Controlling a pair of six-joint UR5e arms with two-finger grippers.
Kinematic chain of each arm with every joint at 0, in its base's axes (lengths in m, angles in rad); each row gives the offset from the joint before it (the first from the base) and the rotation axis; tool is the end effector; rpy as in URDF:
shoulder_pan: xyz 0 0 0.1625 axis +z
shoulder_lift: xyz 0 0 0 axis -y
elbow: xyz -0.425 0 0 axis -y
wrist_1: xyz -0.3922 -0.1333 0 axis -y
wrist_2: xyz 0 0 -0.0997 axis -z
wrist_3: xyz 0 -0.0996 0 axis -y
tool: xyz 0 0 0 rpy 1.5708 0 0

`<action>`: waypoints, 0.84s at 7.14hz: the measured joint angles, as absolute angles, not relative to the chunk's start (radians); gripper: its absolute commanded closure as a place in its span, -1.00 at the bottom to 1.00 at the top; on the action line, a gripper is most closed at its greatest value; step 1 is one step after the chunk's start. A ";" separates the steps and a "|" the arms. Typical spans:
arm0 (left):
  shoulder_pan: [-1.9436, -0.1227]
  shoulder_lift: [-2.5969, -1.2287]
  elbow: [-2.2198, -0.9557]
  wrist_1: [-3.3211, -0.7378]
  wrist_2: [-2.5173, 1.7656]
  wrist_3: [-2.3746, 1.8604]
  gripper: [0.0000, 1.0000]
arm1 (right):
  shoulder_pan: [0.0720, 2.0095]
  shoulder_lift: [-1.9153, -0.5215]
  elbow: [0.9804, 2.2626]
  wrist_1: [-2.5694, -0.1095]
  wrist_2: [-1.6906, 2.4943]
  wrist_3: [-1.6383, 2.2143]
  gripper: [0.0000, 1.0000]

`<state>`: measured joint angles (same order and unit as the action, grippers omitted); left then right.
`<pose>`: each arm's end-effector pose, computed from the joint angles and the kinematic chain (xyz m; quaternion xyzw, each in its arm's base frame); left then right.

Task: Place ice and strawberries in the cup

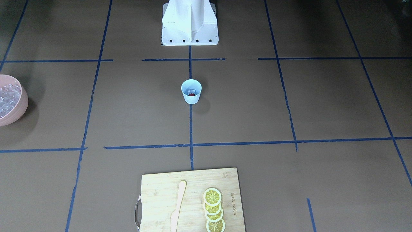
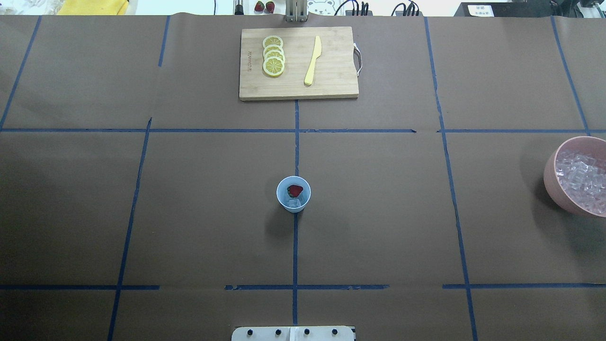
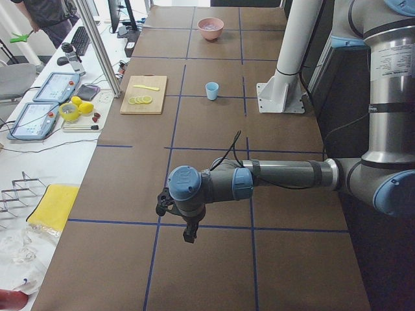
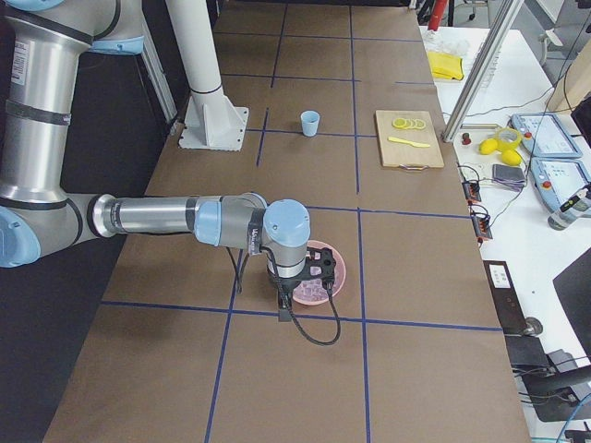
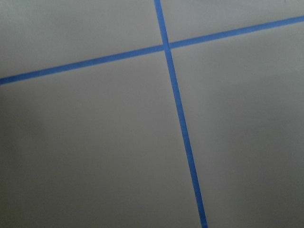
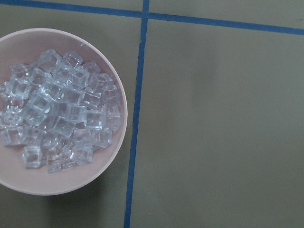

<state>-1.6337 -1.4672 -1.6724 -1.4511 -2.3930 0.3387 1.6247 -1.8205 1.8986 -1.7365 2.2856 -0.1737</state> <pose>-0.0878 -0.4343 0.6654 0.0249 0.4020 0.1017 0.9096 0.0883 -0.3745 0.6274 -0.0011 -0.3519 -0.0407 0.9351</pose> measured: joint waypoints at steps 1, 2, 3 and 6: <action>-1.634 -1.463 -1.672 -1.451 -2.393 0.339 -1.00 | 1.625 -1.821 1.899 -1.736 2.286 -0.173 -0.98; -1.634 -1.459 -1.672 -1.451 -2.393 0.339 -1.00 | 1.625 -1.822 1.899 -1.736 2.286 -0.173 -0.98; -1.634 -1.455 -1.671 -1.451 -2.393 0.340 -1.00 | 1.625 -1.822 1.899 -1.736 2.286 -0.173 -0.98; -1.634 -1.448 -1.669 -1.451 -2.393 0.341 -1.00 | 1.624 -1.820 1.899 -1.736 2.286 -0.173 -0.98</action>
